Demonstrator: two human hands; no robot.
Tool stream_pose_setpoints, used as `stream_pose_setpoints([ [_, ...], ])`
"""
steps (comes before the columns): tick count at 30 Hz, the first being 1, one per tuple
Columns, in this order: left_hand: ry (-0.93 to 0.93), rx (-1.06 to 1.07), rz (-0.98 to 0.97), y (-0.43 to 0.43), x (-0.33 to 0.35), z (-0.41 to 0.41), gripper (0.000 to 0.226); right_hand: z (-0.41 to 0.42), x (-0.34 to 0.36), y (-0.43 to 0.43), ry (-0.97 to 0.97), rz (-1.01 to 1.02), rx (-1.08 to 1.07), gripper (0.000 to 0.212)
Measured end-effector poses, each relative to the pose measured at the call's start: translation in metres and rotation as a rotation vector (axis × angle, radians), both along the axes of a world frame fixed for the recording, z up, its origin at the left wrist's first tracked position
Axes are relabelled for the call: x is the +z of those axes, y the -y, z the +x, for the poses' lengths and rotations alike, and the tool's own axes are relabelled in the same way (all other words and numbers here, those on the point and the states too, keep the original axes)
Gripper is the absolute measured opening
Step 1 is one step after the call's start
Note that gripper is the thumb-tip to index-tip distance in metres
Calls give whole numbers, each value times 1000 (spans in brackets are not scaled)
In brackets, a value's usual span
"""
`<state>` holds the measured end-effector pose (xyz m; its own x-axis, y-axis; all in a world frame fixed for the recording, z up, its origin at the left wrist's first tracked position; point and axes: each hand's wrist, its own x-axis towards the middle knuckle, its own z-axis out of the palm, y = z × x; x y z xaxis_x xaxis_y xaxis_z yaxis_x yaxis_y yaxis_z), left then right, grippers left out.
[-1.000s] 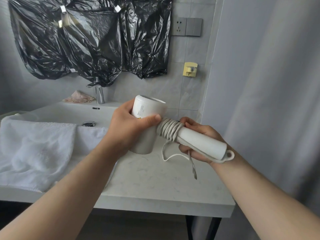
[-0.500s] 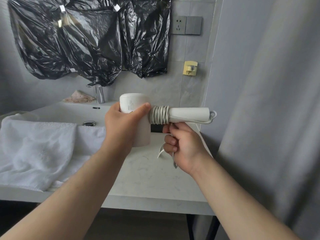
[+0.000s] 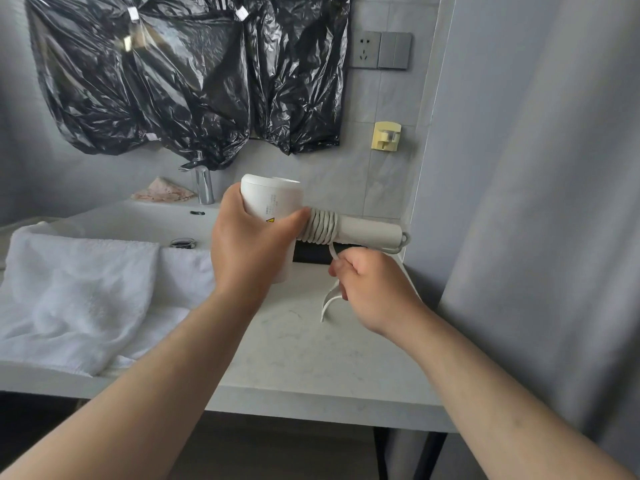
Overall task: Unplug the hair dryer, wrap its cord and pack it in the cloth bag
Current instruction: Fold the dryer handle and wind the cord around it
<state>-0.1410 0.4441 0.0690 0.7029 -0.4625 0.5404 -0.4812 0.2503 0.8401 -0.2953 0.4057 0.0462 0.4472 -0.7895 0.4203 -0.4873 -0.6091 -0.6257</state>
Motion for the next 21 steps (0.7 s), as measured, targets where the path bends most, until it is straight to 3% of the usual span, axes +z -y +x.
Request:
stream_pose_setpoints([
  [4, 97, 10, 43, -3, 2, -3, 49, -9, 8, 3, -62, -24, 24, 28],
  [8, 236, -30, 113, -6, 1, 1, 56, -20, 26, 5, -244, -187, 9, 29],
  [13, 346, -77, 148, -9, 3, 4, 61, -30, 44, 7, -197, -182, 40, 9],
  [21, 388, -163, 99, -15, 11, 5, 62, -38, 48, 22, -86, -147, 2, 20],
])
